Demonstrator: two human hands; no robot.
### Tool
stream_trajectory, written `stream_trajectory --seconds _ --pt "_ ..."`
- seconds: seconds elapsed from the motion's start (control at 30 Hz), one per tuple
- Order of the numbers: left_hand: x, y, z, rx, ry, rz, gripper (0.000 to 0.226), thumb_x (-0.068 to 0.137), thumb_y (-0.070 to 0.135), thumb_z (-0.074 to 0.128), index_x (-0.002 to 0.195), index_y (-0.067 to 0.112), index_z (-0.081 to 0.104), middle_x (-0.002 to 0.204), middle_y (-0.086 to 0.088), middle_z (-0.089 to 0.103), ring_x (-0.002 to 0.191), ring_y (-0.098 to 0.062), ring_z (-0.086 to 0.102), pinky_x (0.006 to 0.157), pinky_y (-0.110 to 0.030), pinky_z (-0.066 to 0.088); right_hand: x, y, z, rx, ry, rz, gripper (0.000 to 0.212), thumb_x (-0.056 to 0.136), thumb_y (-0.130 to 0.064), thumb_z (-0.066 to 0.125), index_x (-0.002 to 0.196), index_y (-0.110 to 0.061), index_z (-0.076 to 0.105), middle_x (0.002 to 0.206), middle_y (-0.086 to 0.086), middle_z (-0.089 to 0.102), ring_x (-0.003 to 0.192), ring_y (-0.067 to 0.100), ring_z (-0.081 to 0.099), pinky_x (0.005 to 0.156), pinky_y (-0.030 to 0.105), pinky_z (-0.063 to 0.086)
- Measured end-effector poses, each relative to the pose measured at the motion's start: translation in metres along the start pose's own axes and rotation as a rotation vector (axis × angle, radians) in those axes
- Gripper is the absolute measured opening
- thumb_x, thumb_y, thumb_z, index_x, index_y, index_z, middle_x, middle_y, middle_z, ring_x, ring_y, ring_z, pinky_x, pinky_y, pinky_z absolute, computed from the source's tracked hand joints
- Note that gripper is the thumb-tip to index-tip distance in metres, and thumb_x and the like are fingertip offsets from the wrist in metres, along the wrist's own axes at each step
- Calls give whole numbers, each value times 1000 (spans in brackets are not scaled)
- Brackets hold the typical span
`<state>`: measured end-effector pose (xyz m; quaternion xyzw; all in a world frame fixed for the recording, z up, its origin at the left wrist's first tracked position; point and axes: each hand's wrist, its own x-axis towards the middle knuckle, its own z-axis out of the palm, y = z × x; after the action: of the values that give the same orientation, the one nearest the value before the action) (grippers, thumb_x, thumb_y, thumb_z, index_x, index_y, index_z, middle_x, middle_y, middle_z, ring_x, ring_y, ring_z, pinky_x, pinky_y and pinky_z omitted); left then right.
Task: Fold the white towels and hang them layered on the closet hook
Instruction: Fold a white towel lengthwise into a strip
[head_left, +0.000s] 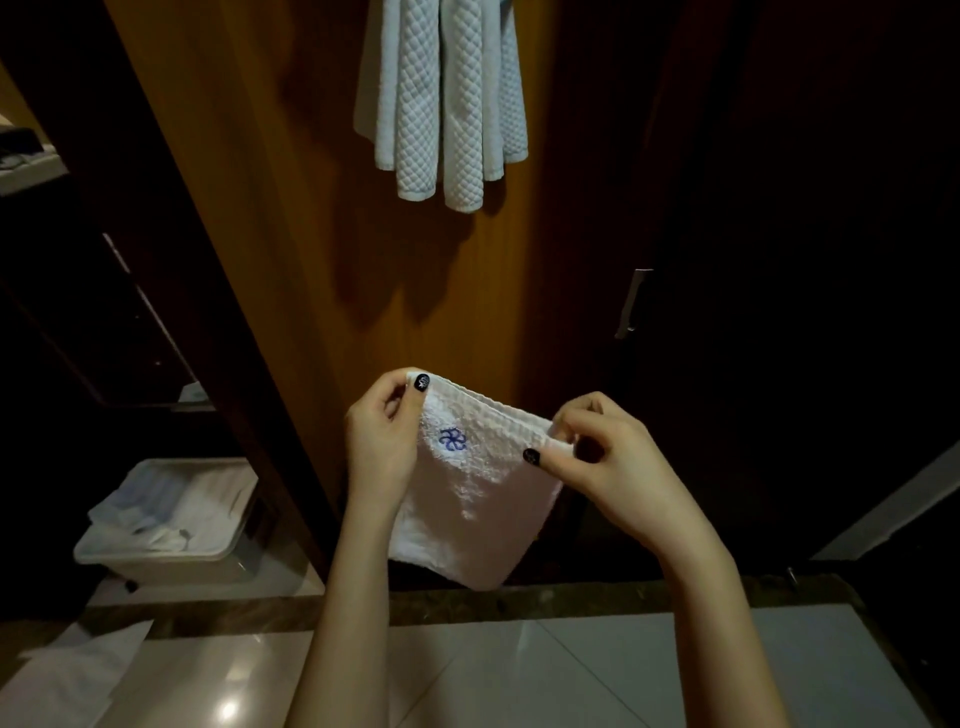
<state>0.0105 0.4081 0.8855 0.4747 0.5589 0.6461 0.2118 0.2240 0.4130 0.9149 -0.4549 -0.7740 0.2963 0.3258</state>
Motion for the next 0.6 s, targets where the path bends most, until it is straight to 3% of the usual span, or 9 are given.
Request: stream_trajectory --seconds 0.07,0.17,0.27,0.47,0.6 --pt "-2 0 0 -26 -17 -2 19 98 12 56 89 25 65 78 10 63 70 5 56 66 -9 43 0 2 1 50 63 11 26 84 -31 72 70 -20 53 81 0 58 76 10 56 68 30 44" --pt "-5 2 1 -68 -65 -12 19 98 16 54 88 28 64 79 6 61 71 1 55 65 -11 43 -2 4 5 259 146 63 33 88 -25 70 69 -13 46 66 -1 52 64 9 51 56 26 39" --pt "-8 3 2 -113 -105 -20 18 99 21 54 87 30 65 82 -1 59 76 -6 54 67 -14 44 -1 7 7 502 214 112 33 89 -15 69 70 -5 43 70 8 47 66 18 47 57 32 36" --pt "-12 6 6 -231 -208 -84 18 93 40 52 79 37 62 82 -8 52 77 -23 47 70 -39 39 -3 11 5 704 244 109 34 87 -15 71 65 -25 48 60 -6 53 55 7 51 47 20 40" --pt "-12 9 5 -323 -222 -110 14 90 43 56 81 36 65 84 -6 54 82 -25 49 76 -44 39 -3 11 -1 845 173 72 19 81 -23 76 81 -27 57 69 0 67 60 15 65 50 27 52"
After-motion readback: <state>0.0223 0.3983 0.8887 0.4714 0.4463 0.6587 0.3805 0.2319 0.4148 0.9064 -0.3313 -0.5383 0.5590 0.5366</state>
